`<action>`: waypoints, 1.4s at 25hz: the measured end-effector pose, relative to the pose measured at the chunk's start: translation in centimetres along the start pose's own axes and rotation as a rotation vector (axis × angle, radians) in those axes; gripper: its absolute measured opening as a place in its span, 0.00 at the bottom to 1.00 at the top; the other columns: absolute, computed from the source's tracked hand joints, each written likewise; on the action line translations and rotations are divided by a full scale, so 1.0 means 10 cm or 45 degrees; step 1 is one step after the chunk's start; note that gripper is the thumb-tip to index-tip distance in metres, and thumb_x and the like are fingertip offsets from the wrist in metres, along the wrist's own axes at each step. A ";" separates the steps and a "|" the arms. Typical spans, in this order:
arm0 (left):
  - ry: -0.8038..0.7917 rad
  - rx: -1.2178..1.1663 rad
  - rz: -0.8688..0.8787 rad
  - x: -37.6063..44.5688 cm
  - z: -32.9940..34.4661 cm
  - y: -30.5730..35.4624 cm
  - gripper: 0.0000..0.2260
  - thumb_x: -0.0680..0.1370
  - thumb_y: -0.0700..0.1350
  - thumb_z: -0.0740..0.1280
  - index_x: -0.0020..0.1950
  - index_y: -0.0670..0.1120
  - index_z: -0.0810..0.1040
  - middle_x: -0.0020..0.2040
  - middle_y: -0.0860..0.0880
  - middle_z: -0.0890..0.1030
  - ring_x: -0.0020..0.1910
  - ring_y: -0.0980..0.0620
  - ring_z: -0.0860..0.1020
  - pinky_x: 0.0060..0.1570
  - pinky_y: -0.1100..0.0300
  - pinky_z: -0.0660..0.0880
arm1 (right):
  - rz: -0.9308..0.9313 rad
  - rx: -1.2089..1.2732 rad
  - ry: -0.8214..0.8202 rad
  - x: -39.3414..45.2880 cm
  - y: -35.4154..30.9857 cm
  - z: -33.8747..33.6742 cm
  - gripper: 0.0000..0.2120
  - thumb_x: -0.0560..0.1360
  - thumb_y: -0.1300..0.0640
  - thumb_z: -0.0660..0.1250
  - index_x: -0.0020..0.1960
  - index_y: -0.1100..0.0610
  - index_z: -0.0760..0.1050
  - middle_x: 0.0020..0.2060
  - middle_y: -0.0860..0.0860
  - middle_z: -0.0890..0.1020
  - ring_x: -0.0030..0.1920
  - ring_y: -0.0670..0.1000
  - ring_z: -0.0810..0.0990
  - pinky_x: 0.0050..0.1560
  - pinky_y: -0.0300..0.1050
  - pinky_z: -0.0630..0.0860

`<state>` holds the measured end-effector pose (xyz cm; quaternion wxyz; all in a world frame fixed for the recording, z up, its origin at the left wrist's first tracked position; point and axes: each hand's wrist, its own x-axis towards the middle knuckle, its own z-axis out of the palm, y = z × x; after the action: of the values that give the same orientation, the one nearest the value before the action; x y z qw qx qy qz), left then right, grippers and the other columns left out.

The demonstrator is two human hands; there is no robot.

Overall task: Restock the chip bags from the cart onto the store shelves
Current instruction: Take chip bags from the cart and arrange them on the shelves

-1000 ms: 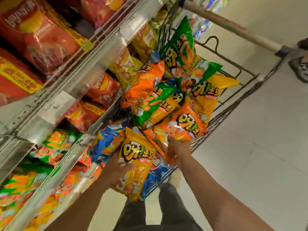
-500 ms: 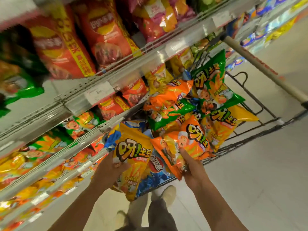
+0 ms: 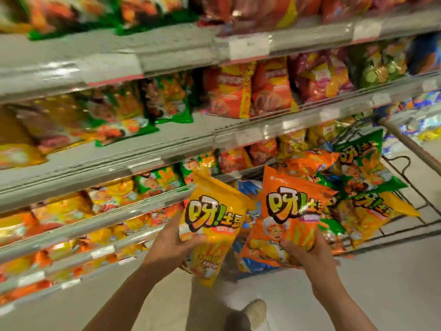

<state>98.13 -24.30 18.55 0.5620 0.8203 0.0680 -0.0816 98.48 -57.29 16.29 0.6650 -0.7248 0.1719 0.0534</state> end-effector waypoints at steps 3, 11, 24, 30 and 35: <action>0.053 -0.044 0.087 -0.47 -0.62 -0.17 0.22 0.75 0.55 0.74 0.66 0.70 0.73 0.61 0.66 0.80 0.60 0.65 0.78 0.53 0.61 0.80 | -0.101 -0.063 -0.062 -0.53 -0.10 0.70 0.28 0.67 0.54 0.81 0.54 0.26 0.75 0.47 0.33 0.85 0.46 0.35 0.84 0.43 0.38 0.82; 0.572 -0.278 -0.018 -1.78 -2.18 -0.79 0.14 0.75 0.51 0.75 0.56 0.65 0.78 0.46 0.56 0.86 0.42 0.56 0.85 0.31 0.66 0.78 | -0.302 -0.321 -0.366 -1.39 -0.25 2.30 0.29 0.65 0.47 0.80 0.63 0.41 0.74 0.48 0.38 0.85 0.45 0.32 0.81 0.38 0.28 0.77; 0.980 -0.541 -0.224 -2.79 -3.35 -1.42 0.14 0.76 0.52 0.74 0.60 0.58 0.78 0.46 0.50 0.87 0.38 0.47 0.87 0.29 0.49 0.82 | -0.504 -0.424 -0.832 -1.76 -0.64 4.24 0.34 0.55 0.30 0.78 0.59 0.28 0.72 0.50 0.32 0.84 0.47 0.34 0.83 0.45 0.42 0.77; 1.104 -0.531 -0.197 -2.67 -3.98 -1.44 0.13 0.76 0.49 0.74 0.58 0.58 0.78 0.46 0.47 0.87 0.38 0.43 0.87 0.30 0.44 0.82 | -0.584 -0.321 -0.989 -1.49 -1.10 5.23 0.29 0.64 0.42 0.82 0.62 0.36 0.75 0.50 0.36 0.86 0.47 0.37 0.84 0.40 0.29 0.78; 1.201 -0.515 -0.163 -2.50 -4.54 -1.44 0.15 0.76 0.49 0.75 0.61 0.57 0.78 0.51 0.49 0.87 0.47 0.46 0.87 0.40 0.37 0.83 | -0.594 -0.236 -1.048 -1.29 -1.47 6.31 0.23 0.68 0.57 0.81 0.57 0.46 0.76 0.46 0.38 0.86 0.43 0.37 0.85 0.38 0.32 0.79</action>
<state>73.36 22.73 26.79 0.6115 0.6370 0.3783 0.2778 100.68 7.82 27.23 0.6046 -0.7190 -0.2782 0.2001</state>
